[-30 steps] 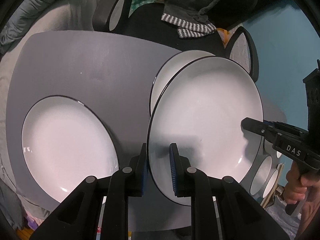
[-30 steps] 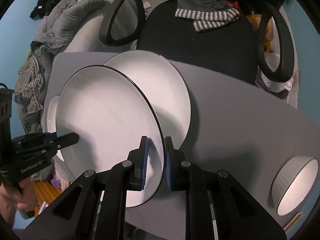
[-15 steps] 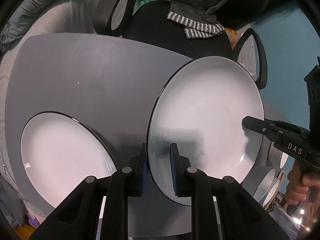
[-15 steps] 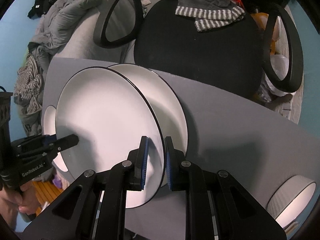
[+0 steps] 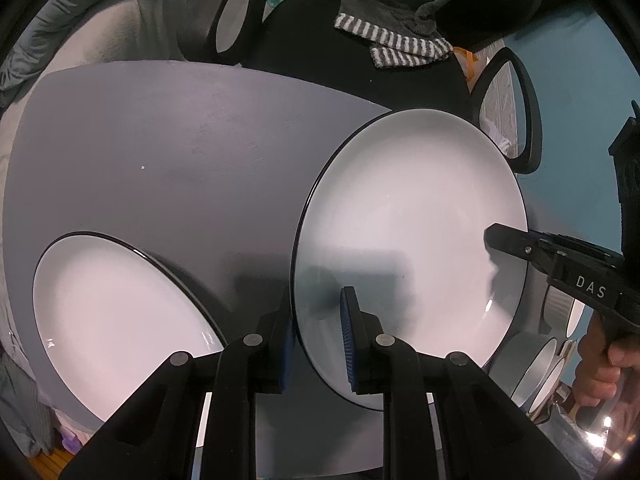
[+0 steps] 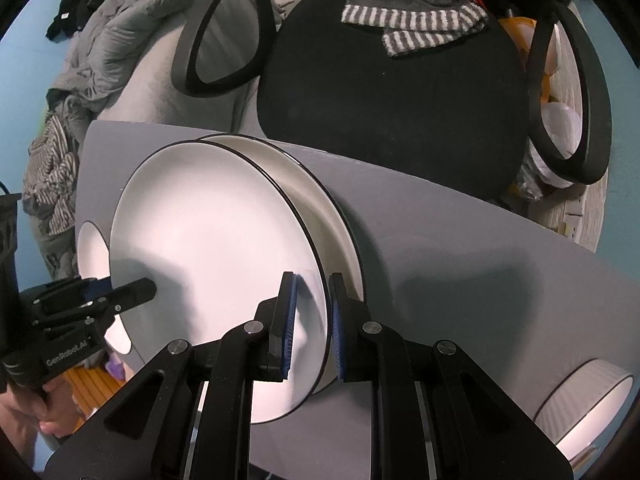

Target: Organize plates and bowls

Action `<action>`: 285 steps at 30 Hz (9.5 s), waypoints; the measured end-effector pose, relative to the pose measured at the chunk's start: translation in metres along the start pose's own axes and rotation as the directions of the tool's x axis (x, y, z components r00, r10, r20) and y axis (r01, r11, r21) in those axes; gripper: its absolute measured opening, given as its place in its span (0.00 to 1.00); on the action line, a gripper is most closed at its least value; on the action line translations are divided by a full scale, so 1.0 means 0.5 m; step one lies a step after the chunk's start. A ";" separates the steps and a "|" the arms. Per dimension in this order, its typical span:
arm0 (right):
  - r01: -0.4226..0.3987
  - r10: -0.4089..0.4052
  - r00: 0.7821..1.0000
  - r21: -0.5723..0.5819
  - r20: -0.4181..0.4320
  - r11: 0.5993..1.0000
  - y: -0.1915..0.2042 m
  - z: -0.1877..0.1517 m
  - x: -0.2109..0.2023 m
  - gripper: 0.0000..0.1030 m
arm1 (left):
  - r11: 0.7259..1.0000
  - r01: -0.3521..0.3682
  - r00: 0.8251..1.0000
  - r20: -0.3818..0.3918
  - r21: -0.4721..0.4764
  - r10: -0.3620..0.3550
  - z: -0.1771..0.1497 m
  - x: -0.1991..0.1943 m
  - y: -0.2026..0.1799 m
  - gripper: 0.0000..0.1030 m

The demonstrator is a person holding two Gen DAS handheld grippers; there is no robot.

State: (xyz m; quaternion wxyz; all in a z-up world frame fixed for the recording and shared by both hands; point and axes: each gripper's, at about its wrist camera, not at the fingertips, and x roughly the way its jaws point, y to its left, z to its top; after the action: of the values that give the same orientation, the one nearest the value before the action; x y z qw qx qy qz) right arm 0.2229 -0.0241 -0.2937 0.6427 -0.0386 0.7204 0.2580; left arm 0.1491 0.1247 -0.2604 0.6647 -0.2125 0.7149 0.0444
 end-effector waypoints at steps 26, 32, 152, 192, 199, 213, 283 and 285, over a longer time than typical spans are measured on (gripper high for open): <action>0.243 -0.250 0.962 -0.066 -0.111 0.968 0.056 0.021 0.008 0.27 | 0.999 -0.024 0.999 0.027 0.031 0.023 -0.003 -0.012 -0.004 0.30; 0.303 -0.312 0.944 -0.091 -0.110 0.949 0.071 0.016 0.007 0.29 | 1.000 -0.002 0.999 0.039 0.020 0.001 -0.012 -0.021 0.002 0.38; 0.087 -0.130 0.988 -0.388 -0.086 0.917 0.462 -0.022 0.217 0.32 | 0.920 0.051 0.991 0.133 -0.390 0.001 -0.248 -0.014 0.486 0.32; 0.044 -0.080 0.989 -0.273 -0.125 0.961 0.425 -0.044 0.194 0.18 | 0.928 0.074 0.993 0.112 -0.366 -0.035 -0.221 0.018 0.431 0.19; 0.041 -0.073 0.990 -0.255 -0.117 0.966 0.413 -0.048 0.177 0.18 | 0.936 0.076 0.992 0.123 -0.344 -0.035 -0.213 -0.001 0.416 0.19; 0.026 -0.045 0.996 -0.234 -0.076 0.972 0.368 -0.059 0.111 0.18 | 0.954 0.070 0.989 0.143 -0.293 -0.029 -0.205 -0.031 0.369 0.19; 0.031 -0.027 0.998 0.067 -0.050 0.997 0.012 0.026 -0.003 0.19 | 0.997 -0.025 0.999 0.036 -0.080 0.027 -0.020 0.038 0.044 0.19; 0.047 -0.043 0.997 0.070 -0.062 0.996 0.017 0.028 -0.001 0.20 | 0.997 -0.035 0.999 0.037 -0.075 0.038 -0.019 0.038 0.041 0.19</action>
State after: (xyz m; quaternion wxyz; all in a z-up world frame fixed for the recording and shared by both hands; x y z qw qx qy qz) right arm 0.2325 -0.0113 -0.2910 0.6270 -0.0396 0.7473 0.2163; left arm 0.1326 0.1352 -0.2823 0.6689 -0.2231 0.7037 0.0873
